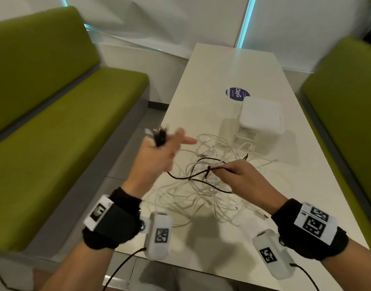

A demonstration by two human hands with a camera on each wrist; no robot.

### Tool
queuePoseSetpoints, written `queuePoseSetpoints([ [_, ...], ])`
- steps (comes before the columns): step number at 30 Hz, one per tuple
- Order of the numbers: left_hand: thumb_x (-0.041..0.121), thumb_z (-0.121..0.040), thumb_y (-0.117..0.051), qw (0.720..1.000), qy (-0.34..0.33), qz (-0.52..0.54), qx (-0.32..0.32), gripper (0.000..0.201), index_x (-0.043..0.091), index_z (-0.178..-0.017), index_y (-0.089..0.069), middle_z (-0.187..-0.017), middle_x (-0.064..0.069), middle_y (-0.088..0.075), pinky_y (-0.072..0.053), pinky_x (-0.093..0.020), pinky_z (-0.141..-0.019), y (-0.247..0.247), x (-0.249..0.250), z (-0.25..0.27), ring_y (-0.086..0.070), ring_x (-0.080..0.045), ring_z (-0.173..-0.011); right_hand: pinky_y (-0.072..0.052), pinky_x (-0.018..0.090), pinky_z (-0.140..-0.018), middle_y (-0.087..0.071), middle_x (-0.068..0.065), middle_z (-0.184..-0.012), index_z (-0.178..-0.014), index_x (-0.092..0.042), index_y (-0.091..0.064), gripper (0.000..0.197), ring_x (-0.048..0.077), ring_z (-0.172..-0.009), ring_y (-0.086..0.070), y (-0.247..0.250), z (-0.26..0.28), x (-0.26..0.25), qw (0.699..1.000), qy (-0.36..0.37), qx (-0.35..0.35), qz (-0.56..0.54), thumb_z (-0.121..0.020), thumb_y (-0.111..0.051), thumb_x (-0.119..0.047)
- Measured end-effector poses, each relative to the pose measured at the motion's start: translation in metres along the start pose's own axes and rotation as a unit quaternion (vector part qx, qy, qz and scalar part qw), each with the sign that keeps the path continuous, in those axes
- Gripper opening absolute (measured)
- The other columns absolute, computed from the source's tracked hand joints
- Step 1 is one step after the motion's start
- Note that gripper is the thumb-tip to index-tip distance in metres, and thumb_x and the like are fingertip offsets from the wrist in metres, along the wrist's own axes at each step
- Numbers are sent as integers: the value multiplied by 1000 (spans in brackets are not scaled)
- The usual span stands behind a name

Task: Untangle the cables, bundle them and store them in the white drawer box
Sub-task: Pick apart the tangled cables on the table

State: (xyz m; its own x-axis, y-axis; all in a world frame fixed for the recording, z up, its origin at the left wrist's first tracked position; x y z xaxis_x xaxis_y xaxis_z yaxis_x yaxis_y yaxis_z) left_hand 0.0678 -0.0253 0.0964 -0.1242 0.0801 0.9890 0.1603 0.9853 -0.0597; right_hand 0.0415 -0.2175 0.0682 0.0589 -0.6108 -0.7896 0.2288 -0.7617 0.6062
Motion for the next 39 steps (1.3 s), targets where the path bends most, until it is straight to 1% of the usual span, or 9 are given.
queuePoseSetpoints([
  [3,59,-83,-64,984,-24,-165,-69,38,23,-84,-75,-81,-10,-70,-51,-31,-58,-35,-13,8,-57,-6,-59,-19,24,-46,-26,-9,-44,-51,-19,-33,52,8,-41,-22,3,-6,-10,999,8,8,31,-97,-56,-29],
  [6,56,-87,-58,954,-24,-283,-92,39,34,-55,-53,-51,18,-53,-33,-17,-52,-51,-20,13,-46,-3,-50,-20,22,-44,-27,-8,-43,-42,-30,-52,57,10,-40,-27,2,-11,-14,997,9,4,78,-99,-52,-29],
  [9,57,-86,-59,934,-2,-339,-109,55,27,-44,-39,-40,8,-35,-22,-21,-45,-50,-22,11,-33,-10,-41,-21,23,-47,-31,-7,-44,-69,-25,-74,36,10,-44,-29,0,-10,-7,995,12,-13,94,-97,-54,-37],
  [14,48,-88,-63,920,-41,-371,-123,53,28,-44,-43,-38,5,-31,-22,-21,-42,-40,-3,2,-32,-12,-39,-30,20,-48,-42,-1,-49,-59,-7,-47,48,6,-42,-37,-5,-1,3,1000,18,-21,13,-93,-63,-37],
  [18,34,-95,-58,954,-96,-275,-72,30,22,-72,-74,-39,15,-42,-25,-14,-44,-28,29,-1,-38,-2,-39,-32,15,-51,-56,4,-49,-60,-4,-52,48,5,-44,-44,-4,-4,-7,997,48,-4,-56,-96,-60,-35],
  [25,26,-103,-46,971,-44,141,189,27,19,-79,-58,-50,12,-51,-21,-21,-41,55,63,-25,-30,-3,-42,-40,29,-63,-53,5,-49,-51,-21,-54,49,11,-50,-54,-5,-8,17,998,-4,-23,-66,-96,-59,-39],
  [29,32,-102,-48,971,-41,-136,194,30,14,-84,-63,-66,14,-64,-27,-14,-46,76,57,-34,-40,2,-48,-31,33,-55,-41,-1,-51,-54,-18,-47,50,16,-47,-34,-3,-6,25,997,-24,15,-75,-98,-56,-40],
  [34,15,-99,-50,860,-109,-441,233,22,11,-116,-64,-113,-7,-60,-53,-38,-73,56,34,-26,-62,-21,-86,-29,28,-53,-39,-3,-51,-56,-16,-44,52,16,-49,-33,-6,-12,22,998,-49,27,-20,-100,-49,-43],
  [39,15,-87,-36,833,-223,-486,143,48,13,-129,-59,-128,-7,-52,-58,-43,-64,-2,34,-10,-64,-23,-81,-26,17,-45,-38,-10,-42,-63,-9,-50,48,8,-39,-31,1,-13,15,996,-68,51,19,-100,-48,-39],
])
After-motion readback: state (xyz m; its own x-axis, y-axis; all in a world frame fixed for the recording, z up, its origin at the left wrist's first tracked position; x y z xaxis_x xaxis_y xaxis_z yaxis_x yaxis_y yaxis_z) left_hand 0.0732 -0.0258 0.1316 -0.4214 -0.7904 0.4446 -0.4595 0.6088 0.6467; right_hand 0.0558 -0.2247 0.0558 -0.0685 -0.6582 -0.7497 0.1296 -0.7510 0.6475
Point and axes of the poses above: each hand's wrist, its own z-axis away from the middle knuckle, its own y-axis out of the back of the hand, x = y × z, the point moved 6 cm from there along -z, towards the middle knuckle
